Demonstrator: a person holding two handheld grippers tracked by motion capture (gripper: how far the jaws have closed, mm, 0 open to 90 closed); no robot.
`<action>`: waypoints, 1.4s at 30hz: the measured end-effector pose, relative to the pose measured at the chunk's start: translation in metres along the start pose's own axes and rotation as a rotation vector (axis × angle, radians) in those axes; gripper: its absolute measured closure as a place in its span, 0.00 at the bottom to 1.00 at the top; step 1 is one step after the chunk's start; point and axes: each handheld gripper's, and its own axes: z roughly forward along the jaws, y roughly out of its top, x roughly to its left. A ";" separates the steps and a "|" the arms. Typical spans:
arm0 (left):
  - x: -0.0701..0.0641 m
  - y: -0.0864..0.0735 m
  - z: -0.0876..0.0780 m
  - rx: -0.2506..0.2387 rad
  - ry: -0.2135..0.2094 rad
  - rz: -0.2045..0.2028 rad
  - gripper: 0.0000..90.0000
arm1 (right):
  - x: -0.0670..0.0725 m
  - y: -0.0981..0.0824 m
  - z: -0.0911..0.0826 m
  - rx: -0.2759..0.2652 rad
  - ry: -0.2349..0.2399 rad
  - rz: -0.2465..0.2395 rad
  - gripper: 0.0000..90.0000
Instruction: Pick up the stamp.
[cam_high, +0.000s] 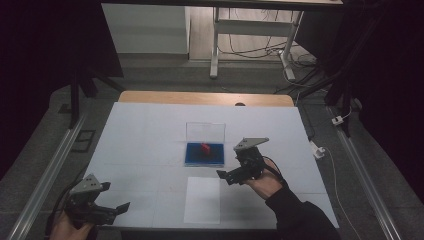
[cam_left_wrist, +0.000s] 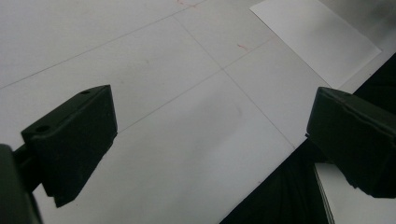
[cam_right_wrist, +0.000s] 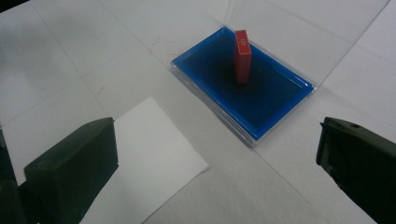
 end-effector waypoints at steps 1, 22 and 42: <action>0.000 0.000 0.000 0.000 0.000 0.000 0.02 | 0.000 0.001 0.001 0.001 0.002 0.000 0.00; 0.001 0.000 0.000 -0.003 -0.008 -0.004 0.02 | -0.007 0.020 0.033 0.067 0.001 -0.056 0.00; 0.001 -0.001 -0.001 -0.002 -0.010 -0.003 0.02 | -0.014 0.037 0.082 0.120 -0.049 -0.087 0.00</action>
